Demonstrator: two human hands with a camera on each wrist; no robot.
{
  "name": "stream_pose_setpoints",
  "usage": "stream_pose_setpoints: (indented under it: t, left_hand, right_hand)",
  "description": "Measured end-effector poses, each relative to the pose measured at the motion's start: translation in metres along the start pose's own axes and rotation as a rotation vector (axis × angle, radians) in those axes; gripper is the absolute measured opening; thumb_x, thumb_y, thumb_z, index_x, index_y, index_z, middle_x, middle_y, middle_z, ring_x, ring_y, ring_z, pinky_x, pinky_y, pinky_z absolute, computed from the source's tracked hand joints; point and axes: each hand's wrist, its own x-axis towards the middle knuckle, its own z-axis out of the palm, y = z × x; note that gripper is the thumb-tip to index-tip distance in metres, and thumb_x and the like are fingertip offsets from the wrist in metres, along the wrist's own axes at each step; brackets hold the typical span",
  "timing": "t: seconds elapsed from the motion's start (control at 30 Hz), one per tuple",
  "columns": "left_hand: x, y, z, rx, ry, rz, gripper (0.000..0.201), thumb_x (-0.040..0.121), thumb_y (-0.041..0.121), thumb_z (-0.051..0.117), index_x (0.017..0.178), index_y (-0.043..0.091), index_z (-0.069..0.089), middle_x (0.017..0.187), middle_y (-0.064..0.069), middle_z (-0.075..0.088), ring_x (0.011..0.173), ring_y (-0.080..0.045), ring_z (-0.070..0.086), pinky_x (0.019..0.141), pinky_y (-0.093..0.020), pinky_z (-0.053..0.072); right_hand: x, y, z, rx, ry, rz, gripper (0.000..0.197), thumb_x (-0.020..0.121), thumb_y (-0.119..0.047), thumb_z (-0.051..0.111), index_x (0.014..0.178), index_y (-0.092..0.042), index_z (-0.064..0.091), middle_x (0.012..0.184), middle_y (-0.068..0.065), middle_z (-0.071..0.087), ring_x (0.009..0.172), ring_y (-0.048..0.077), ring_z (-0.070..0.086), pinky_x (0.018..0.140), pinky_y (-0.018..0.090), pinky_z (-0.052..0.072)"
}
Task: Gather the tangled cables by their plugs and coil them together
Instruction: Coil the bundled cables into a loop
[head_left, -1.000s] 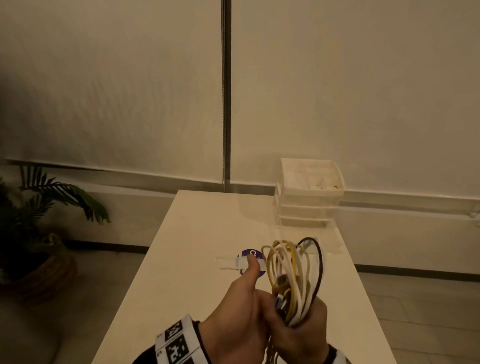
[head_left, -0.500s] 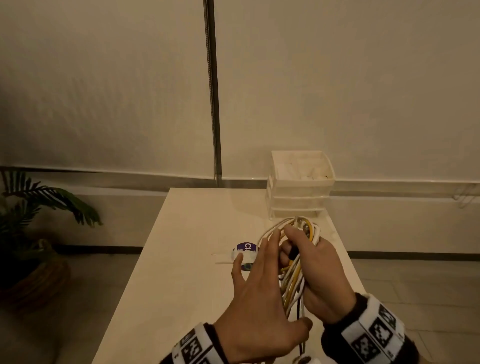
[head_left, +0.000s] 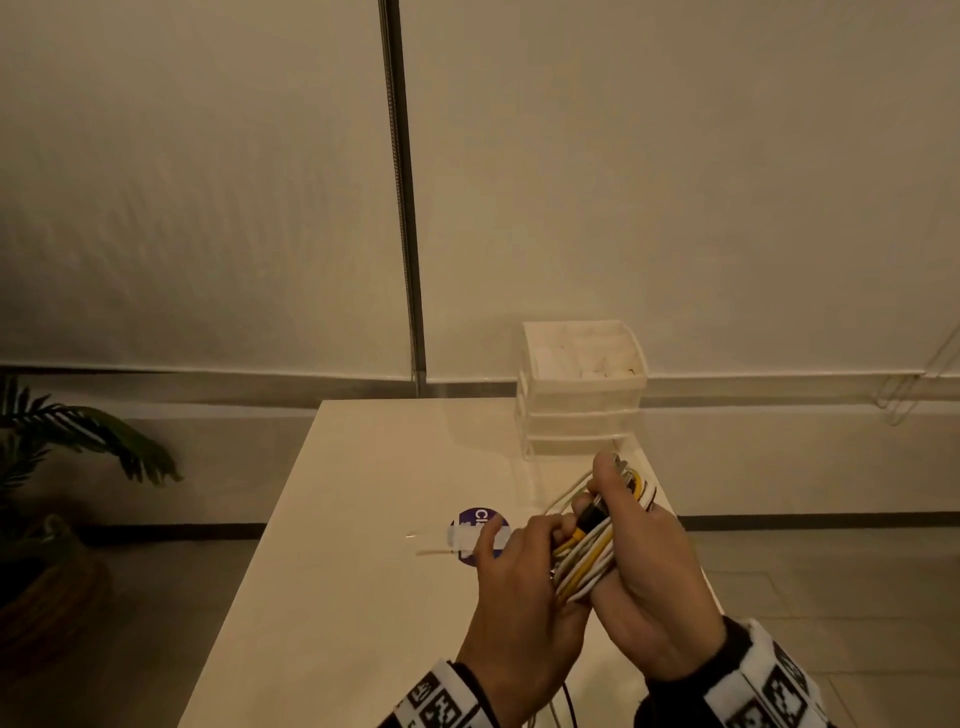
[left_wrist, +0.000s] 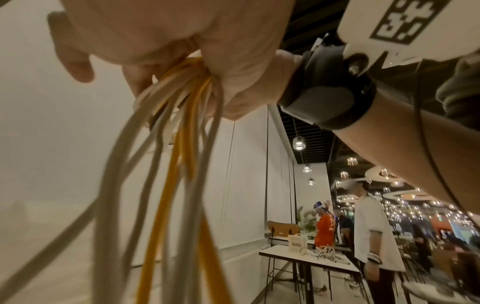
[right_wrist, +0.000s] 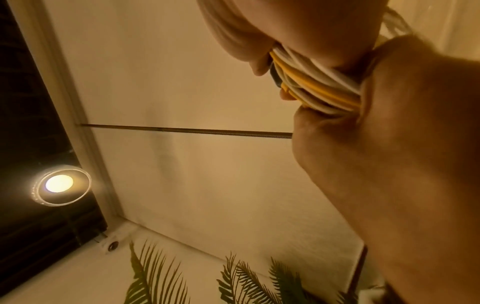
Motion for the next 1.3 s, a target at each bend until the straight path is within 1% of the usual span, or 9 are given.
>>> stream_pose_setpoints:
  t: [0.13,0.23,0.33,0.47,0.57,0.67,0.8,1.03,1.3]
  left_hand:
    - [0.003,0.003,-0.017,-0.045,0.000,0.061,0.025,0.088,0.022,0.041,0.109,0.036,0.041,0.100,0.021,0.053,0.097,0.012,0.049,0.108,-0.039,0.036]
    - [0.011,0.001,-0.035,-0.132,0.110,0.032,0.023,0.087,0.017,0.047,0.091,0.040,0.041,0.078,0.017,0.060,0.068,0.002,0.056,0.063,-0.018,0.040]
    - [0.025,-0.006,-0.057,-0.213,0.251,-0.061,0.010,0.084,0.023,0.048,0.089,0.028,0.055,0.075,0.006,0.067,0.068,-0.004,0.066,0.062,-0.029,0.053]
    - [0.044,-0.002,-0.092,-0.164,0.155,-0.003,0.019,0.083,0.011,0.046,0.090,0.018,0.061,0.074,0.002,0.067,0.065,-0.012,0.070,0.064,-0.040,0.059]
    - [0.053,0.011,-0.101,0.012,-0.127,0.146,0.013,0.086,0.014,0.045,0.086,0.021,0.055,0.071,-0.002,0.064,0.063,-0.019,0.065,0.061,-0.043,0.055]
    - [0.059,0.026,-0.104,0.107,-0.289,0.205,0.018,0.089,0.010,0.047,0.100,0.018,0.060,0.078,-0.004,0.068,0.066,-0.019,0.065,0.065,-0.041,0.055]
    - [0.068,0.035,-0.119,0.180,-0.405,0.177,0.022,0.090,0.009,0.052,0.110,0.013,0.061,0.089,-0.007,0.070,0.073,-0.019,0.067,0.071,-0.041,0.056]
    - [0.045,0.015,-0.101,-0.341,-0.065,-0.204,0.023,0.076,0.003,0.075,0.094,0.014,0.063,0.079,-0.007,0.071,0.071,-0.022,0.072,0.072,-0.045,0.061]
    - [0.044,0.004,-0.098,-0.962,-0.088,-0.402,0.033,0.078,0.022,0.078,0.103,0.003,0.069,0.078,-0.014,0.066,0.078,-0.028,0.071,0.072,-0.040,0.055]
  right_hand:
    - [-0.003,0.005,0.004,0.113,-0.101,0.030,0.037,0.085,-0.037,0.061,0.087,-0.001,0.061,0.073,0.015,0.059,0.067,0.025,0.064,0.073,0.040,0.056]
    - [-0.006,0.001,0.001,0.180,-0.254,0.054,0.041,0.089,-0.022,0.058,0.113,0.010,0.059,0.100,0.023,0.062,0.099,0.033,0.061,0.103,0.047,0.045]
    - [-0.015,-0.014,-0.009,0.003,-0.383,-0.027,0.025,0.082,0.000,0.054,0.102,0.002,0.068,0.094,0.013,0.073,0.093,0.023,0.068,0.091,0.032,0.052]
    - [-0.020,-0.035,-0.024,-0.742,-0.193,-0.629,0.043,0.077,0.005,0.070,0.104,-0.028,0.069,0.103,-0.006,0.073,0.099,0.010,0.067,0.091,0.021,0.052]
    - [-0.013,-0.045,-0.008,-1.316,-0.332,-1.084,0.056,0.078,-0.018,0.069,0.130,-0.024,0.048,0.127,-0.009,0.054,0.118,0.006,0.050,0.101,0.017,0.039]
    - [0.002,-0.053,0.018,-1.686,-0.474,-0.835,0.071,0.077,-0.031,0.063,0.140,-0.025,0.032,0.130,-0.005,0.053,0.114,0.013,0.052,0.095,0.025,0.045]
    - [0.015,-0.053,0.032,-1.871,-0.539,-0.663,0.036,0.080,-0.028,0.064,0.112,-0.026,0.047,0.097,-0.001,0.066,0.082,0.019,0.061,0.069,0.037,0.053]
    - [0.027,-0.053,0.032,-1.464,-0.418,-0.625,0.012,0.082,-0.010,0.061,0.087,-0.020,0.065,0.064,-0.003,0.065,0.054,0.014,0.064,0.055,0.035,0.057]
    - [0.028,-0.035,0.024,-0.846,-0.298,-0.398,0.013,0.084,0.006,0.056,0.083,0.000,0.067,0.056,0.019,0.055,0.048,0.028,0.055,0.050,0.037,0.048]
